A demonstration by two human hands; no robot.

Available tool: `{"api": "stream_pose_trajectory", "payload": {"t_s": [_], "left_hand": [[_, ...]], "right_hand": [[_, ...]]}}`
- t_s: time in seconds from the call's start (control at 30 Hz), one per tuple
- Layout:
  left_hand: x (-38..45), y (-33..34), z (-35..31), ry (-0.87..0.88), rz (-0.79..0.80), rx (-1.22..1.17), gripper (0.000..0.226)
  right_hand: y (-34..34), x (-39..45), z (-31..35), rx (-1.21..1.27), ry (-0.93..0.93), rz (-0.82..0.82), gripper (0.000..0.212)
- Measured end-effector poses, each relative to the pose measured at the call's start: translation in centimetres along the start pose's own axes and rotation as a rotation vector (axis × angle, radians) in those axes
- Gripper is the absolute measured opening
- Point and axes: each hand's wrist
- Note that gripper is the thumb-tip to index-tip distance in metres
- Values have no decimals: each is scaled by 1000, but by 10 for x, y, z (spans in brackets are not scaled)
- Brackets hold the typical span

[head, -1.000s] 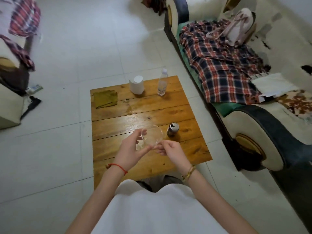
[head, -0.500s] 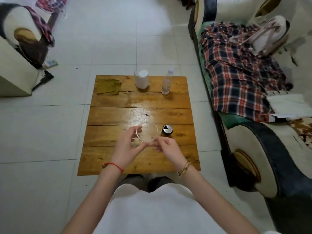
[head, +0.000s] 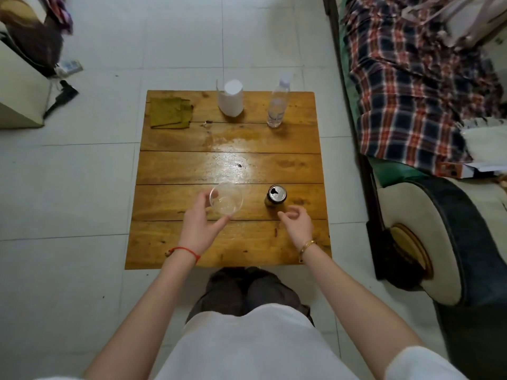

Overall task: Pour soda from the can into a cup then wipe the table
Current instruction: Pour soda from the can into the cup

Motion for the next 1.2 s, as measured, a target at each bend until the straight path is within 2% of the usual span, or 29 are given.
{"api": "stream_pose_trajectory", "payload": {"t_s": [0.2, 0.4, 0.63, 0.9, 1.2], "left_hand": [[26, 32, 40, -40, -4, 19, 60], [48, 66, 76, -89, -31, -24, 74], [61, 78, 88, -99, -38, -29, 72], [63, 48, 55, -76, -21, -37, 67], [56, -5, -12, 18, 1, -87, 69]], "right_hand": [[39, 71, -31, -157, -59, 0, 75], [76, 112, -61, -223, -228, 13, 90], [92, 127, -67, -156, -274, -80, 82], [54, 95, -31, -32, -314, -70, 72], [-20, 17, 60, 50, -626, 22, 70]]}}
Point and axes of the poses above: each hand's wrist, its own x-axis towards the middle knuckle, its own y-axis out of the palm, z = x × y, and after that the axes turned 11 degrees about -z, right-handed
